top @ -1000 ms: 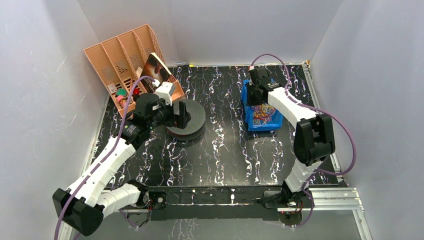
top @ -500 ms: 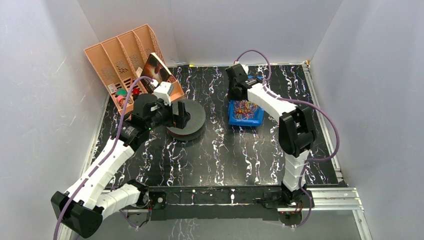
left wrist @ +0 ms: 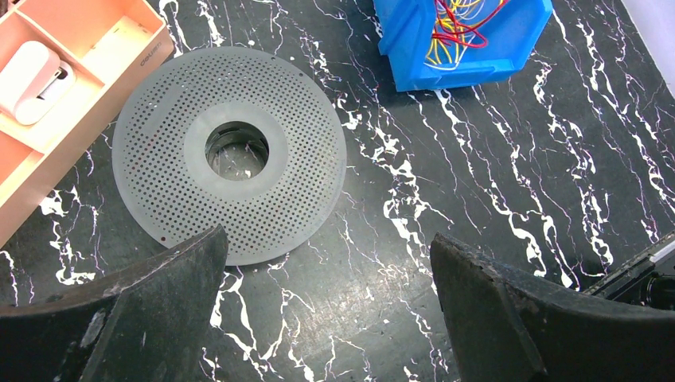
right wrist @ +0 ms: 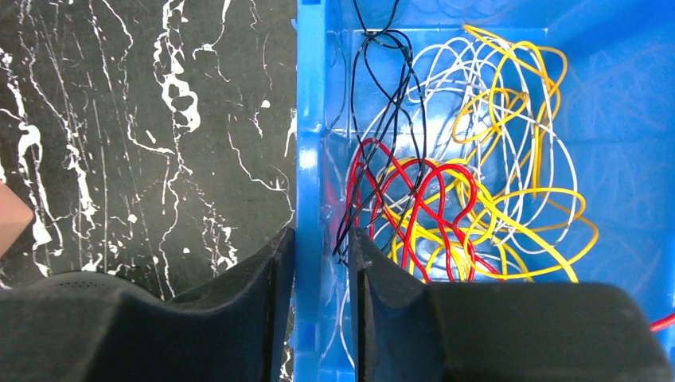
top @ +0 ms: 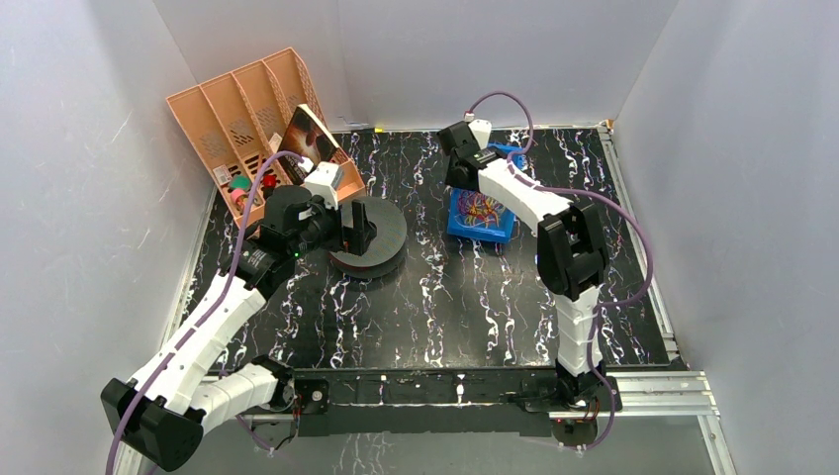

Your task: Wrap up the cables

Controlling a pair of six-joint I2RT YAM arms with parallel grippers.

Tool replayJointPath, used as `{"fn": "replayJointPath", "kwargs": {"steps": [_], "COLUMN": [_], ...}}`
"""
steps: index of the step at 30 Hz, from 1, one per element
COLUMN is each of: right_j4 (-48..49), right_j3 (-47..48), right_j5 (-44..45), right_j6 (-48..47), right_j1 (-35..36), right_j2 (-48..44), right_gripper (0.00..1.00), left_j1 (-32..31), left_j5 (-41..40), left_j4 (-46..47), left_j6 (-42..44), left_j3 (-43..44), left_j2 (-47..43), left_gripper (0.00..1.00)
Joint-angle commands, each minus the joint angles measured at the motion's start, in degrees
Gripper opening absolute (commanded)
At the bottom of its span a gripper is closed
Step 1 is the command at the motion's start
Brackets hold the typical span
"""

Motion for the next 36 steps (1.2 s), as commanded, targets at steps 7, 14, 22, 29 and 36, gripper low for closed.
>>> {"fn": "replayJointPath", "kwargs": {"steps": [7,14,22,29,36], "right_j4": [1.9,3.7,4.4,1.6,5.1], "right_j3": [3.1,-2.7,-15.5,-24.1,-33.8], "right_j5": [0.7,-6.2,-1.5,2.5,-0.5], "right_j6": [-1.2,-3.5,-9.5,-9.1,-0.6], "right_j1": [-0.2,-0.3,-0.4,-4.6,-4.8], "right_j2": [-5.2,-13.9,-27.3,-36.2,-42.0], "right_gripper": [0.6,0.66,0.67,0.67,0.69], "left_j1": [0.0,0.0,0.0,0.0,0.0], "left_j5": [-0.6,0.9,1.8,2.1,2.5], "left_j4": [-0.2,-0.2,-0.4,-0.5,-0.5], "left_j6": [0.3,-0.1,-0.5,-0.6,-0.9], "left_j3": [-0.5,-0.5,-0.3,-0.4,-0.3], "left_j2": [0.2,2.5,5.5,5.7,5.7], "left_gripper": [0.98,0.98,0.98,0.98,0.98]}}
